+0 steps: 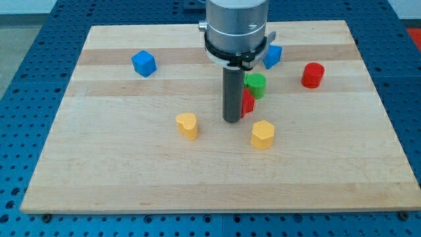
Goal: Push the red star close to the green blocks
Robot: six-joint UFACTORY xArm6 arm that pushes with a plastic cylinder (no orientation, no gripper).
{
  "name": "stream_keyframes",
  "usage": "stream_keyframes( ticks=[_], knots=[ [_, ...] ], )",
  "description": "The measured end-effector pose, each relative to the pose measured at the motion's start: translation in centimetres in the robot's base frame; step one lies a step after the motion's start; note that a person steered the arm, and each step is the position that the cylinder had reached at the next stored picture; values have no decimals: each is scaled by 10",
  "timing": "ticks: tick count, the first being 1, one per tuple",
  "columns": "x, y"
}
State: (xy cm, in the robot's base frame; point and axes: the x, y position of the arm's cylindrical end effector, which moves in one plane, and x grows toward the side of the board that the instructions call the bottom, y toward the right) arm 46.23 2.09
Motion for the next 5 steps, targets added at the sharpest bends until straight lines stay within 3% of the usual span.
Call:
stream_keyframes(
  ticks=[4,5],
  knots=[
    [-6,-1],
    [31,-1]
  ],
)
